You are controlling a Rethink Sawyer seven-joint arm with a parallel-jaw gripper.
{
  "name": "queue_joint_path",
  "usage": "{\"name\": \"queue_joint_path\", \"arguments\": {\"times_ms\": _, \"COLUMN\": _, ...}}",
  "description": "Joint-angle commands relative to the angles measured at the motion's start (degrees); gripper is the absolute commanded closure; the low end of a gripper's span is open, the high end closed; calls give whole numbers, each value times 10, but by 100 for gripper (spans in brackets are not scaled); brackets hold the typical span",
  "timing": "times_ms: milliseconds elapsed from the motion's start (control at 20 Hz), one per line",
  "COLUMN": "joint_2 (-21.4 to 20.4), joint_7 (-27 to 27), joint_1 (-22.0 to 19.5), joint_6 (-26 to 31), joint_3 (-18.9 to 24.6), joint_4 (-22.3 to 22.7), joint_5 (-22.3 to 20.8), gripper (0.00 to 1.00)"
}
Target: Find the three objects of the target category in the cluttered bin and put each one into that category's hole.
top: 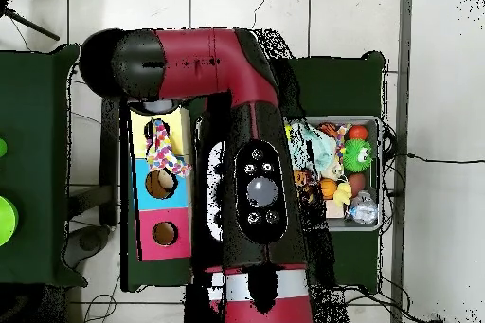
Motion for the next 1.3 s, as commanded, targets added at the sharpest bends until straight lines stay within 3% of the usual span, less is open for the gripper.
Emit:
{"name": "queue_joint_path", "arguments": {"times_ms": 50, "joint_2": 26, "joint_7": -96, "joint_1": -26, "joint_6": 9, "joint_3": 48, "joint_4": 49, "joint_5": -30, "gripper": 0}}
{"name": "queue_joint_path", "arguments": {"times_ms": 300, "joint_2": 29, "joint_7": -116, "joint_1": -34, "joint_6": 25, "joint_3": 53, "joint_4": 40, "joint_5": -38, "gripper": 0}}
{"name": "queue_joint_path", "arguments": {"times_ms": 550, "joint_2": 43, "joint_7": -128, "joint_1": -42, "joint_6": -27, "joint_3": 60, "joint_4": 51, "joint_5": -53, "gripper": 0}}
{"name": "queue_joint_path", "arguments": {"times_ms": 900, "joint_2": 50, "joint_7": -163, "joint_1": -56, "joint_6": -6, "joint_3": 78, "joint_4": 33, "joint_5": -76, "gripper": 0}}
{"name": "queue_joint_path", "arguments": {"times_ms": 1300, "joint_2": 52, "joint_7": -132, "joint_1": -62, "joint_6": -50, "joint_3": 98, "joint_4": 76, "joint_5": -84, "gripper": 0}}
